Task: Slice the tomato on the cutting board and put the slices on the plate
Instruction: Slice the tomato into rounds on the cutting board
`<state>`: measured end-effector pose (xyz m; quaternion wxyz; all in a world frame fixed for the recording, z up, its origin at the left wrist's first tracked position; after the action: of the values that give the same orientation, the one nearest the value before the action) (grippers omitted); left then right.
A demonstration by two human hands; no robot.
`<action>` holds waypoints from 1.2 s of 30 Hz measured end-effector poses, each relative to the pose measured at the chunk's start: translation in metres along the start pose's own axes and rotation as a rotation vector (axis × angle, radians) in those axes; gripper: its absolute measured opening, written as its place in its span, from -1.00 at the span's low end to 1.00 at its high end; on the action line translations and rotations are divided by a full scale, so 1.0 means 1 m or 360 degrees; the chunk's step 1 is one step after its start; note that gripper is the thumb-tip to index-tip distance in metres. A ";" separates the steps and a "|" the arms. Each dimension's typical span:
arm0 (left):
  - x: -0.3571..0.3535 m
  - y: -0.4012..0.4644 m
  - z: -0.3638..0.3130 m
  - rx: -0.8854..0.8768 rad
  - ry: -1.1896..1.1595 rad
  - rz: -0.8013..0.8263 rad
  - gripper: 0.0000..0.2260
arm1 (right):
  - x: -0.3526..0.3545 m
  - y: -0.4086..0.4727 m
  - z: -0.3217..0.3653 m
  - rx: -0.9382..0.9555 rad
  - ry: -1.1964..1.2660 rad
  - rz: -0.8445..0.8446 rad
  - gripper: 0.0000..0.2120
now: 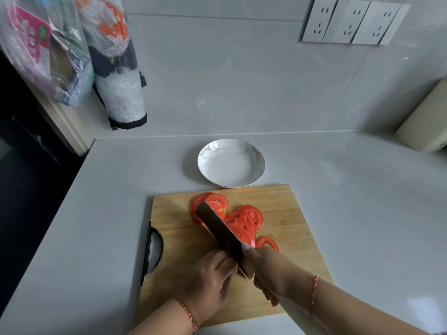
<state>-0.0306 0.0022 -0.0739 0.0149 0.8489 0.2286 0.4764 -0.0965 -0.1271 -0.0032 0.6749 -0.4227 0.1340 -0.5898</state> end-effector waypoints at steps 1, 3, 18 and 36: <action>0.000 0.000 -0.001 0.0002 0.0007 0.0008 -0.89 | 0.001 0.000 0.000 -0.0015 0.0019 0.0009 -0.47; 0.000 0.001 -0.001 0.0085 -0.0045 -0.0032 -0.89 | 0.002 0.000 0.000 -0.0038 0.0062 0.0013 -0.45; -0.001 0.002 0.005 0.0239 -0.0277 -0.0164 -0.91 | -0.001 -0.003 -0.005 -0.0121 0.0225 0.0005 -0.42; 0.012 0.007 0.023 0.0550 -0.0122 -0.0307 -0.73 | 0.017 -0.051 0.010 0.0326 0.0328 -0.0312 -0.55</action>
<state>-0.0045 0.0053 -0.0752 -0.0768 0.8304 0.3866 0.3938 -0.1200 -0.1354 0.0454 0.6364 -0.3000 0.1000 -0.7035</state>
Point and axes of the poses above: each hand's wrist, its own y-axis towards the middle knuckle, its own x-axis out of the back of the hand, z = x × y, the point moved 2 cm from there along y, towards the middle knuckle, and after that the axes turned 12 degrees about z, right-handed, at the moved point
